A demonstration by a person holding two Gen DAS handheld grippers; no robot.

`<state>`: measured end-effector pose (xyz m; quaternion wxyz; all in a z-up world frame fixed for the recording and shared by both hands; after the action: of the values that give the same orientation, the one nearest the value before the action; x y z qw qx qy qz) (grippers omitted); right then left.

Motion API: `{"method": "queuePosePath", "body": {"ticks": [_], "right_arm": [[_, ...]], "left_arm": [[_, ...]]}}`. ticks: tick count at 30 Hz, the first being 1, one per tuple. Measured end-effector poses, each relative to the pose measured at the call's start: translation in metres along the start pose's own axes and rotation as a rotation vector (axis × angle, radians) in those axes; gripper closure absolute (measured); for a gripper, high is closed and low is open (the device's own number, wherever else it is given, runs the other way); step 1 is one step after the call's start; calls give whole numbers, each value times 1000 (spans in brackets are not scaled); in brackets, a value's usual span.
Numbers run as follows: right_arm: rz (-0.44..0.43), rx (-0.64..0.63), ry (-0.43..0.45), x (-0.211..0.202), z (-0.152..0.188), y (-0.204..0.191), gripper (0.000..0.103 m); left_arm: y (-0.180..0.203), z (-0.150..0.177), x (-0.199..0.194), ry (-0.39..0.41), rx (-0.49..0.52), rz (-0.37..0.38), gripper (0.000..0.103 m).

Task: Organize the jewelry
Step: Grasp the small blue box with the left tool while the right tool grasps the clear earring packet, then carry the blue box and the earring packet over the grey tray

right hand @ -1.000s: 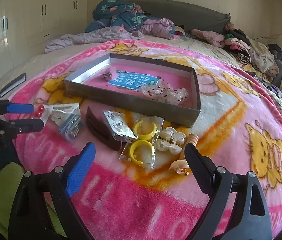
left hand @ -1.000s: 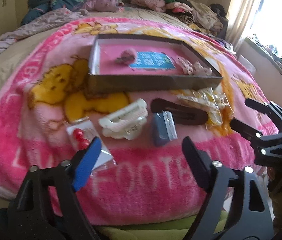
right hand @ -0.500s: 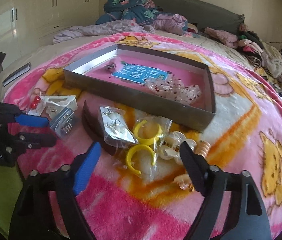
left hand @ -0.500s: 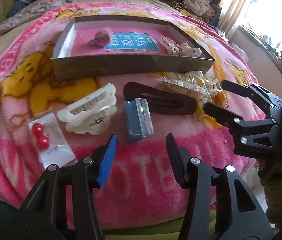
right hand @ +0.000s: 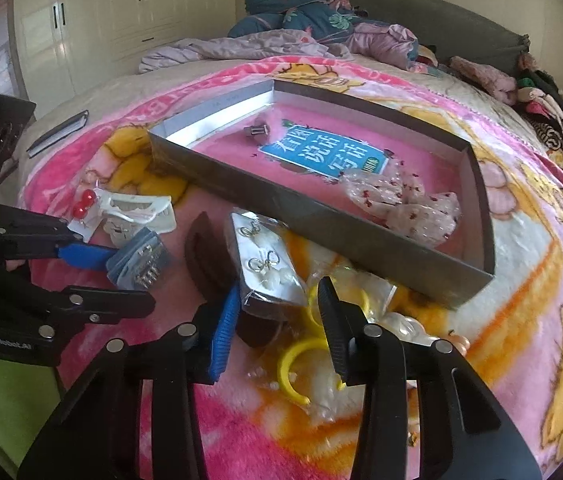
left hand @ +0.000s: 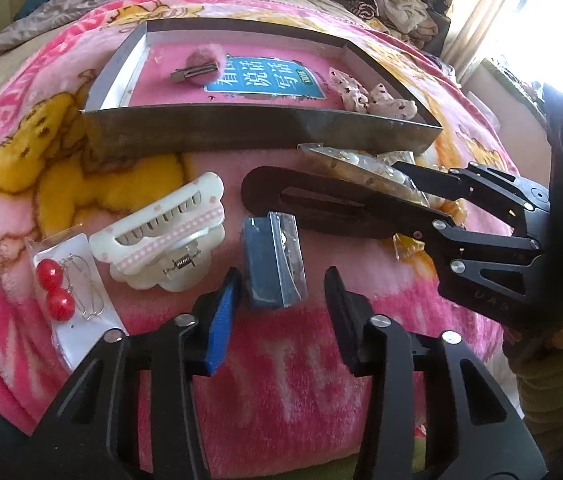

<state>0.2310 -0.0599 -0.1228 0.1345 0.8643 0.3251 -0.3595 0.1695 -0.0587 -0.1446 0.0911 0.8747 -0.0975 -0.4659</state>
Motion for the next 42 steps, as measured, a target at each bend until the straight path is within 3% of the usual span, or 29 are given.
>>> {"method": "queuePosePath", "body": {"ticks": [4, 7, 9, 15, 25, 42], "right_arm": [[-6, -8, 1, 6, -5, -3, 71], [-17, 0, 4, 9, -9, -3, 88], [-21, 14, 15, 8, -10, -3, 93], [-25, 38, 56, -8, -12, 0, 94], [41, 135, 109, -47, -2, 26, 94], [151, 228, 172, -83, -10, 64, 94]], "left_arm": [[-2, -3, 3, 3, -14, 6, 82], [-3, -3, 2, 8, -15, 13, 83], [-3, -3, -1, 13, -11, 14, 83], [4, -4, -10, 34, 14, 38, 84], [21, -17, -25, 73, 65, 63, 85], [22, -70, -31, 144, 74, 70, 85]]}}
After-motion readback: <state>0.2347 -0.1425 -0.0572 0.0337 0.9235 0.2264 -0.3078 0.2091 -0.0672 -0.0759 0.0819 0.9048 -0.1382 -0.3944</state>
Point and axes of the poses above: each gripper's, at about its wrist camera, not at the fingertips, and x roughly the way its jaws point, y to its right, z to its underside, the point moved 9 cm from there along x, roughly the way its jaws point, and after that the axes turned 3 degrees about y, right-handed, at the moved point
